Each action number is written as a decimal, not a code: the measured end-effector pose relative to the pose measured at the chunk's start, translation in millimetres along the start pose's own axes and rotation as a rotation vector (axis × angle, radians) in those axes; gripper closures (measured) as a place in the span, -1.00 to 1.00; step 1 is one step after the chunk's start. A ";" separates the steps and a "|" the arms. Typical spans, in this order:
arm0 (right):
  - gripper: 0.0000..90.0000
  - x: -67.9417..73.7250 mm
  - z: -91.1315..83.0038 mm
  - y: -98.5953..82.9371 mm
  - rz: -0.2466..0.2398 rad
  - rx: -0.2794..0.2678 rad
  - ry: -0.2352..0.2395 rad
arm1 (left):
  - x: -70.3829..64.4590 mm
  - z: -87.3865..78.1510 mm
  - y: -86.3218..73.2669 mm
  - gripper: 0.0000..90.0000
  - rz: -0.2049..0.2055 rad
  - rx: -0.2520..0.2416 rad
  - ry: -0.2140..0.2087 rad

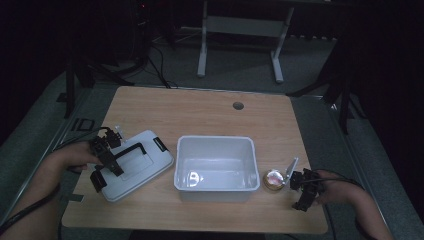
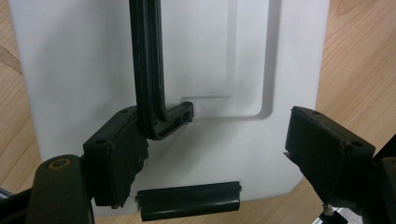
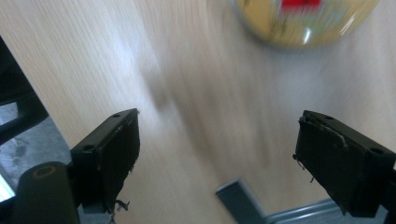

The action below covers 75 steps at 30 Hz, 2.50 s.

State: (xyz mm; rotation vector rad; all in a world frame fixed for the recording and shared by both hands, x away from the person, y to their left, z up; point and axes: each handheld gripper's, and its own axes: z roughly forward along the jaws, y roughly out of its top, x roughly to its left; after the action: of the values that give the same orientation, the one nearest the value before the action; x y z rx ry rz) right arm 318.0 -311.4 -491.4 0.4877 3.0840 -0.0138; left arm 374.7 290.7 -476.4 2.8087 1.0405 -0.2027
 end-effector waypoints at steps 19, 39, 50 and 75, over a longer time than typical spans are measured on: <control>-0.70 -12.4 4.6 67.0 -0.289 -0.021 -0.124 | -1.8 -1.6 2.2 -0.55 0.004 0.011 -0.003; -0.54 -23.8 -7.0 64.4 -0.302 -0.005 -0.078 | -3.0 -3.0 2.9 -0.55 0.010 0.020 0.006; -0.54 -12.4 -58.4 64.6 -0.298 -0.029 -0.113 | -5.2 -4.7 4.9 -0.55 0.018 0.030 0.005; -0.54 11.1 -135.2 101.9 -0.386 -0.071 -0.182 | -9.5 -8.7 3.2 -0.55 0.030 0.040 0.021</control>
State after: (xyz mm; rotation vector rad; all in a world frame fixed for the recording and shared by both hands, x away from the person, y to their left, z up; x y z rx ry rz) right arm 336.5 -209.5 -357.1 -0.1105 2.9327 0.0432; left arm 370.3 283.8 -465.9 2.8666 1.0089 -0.1934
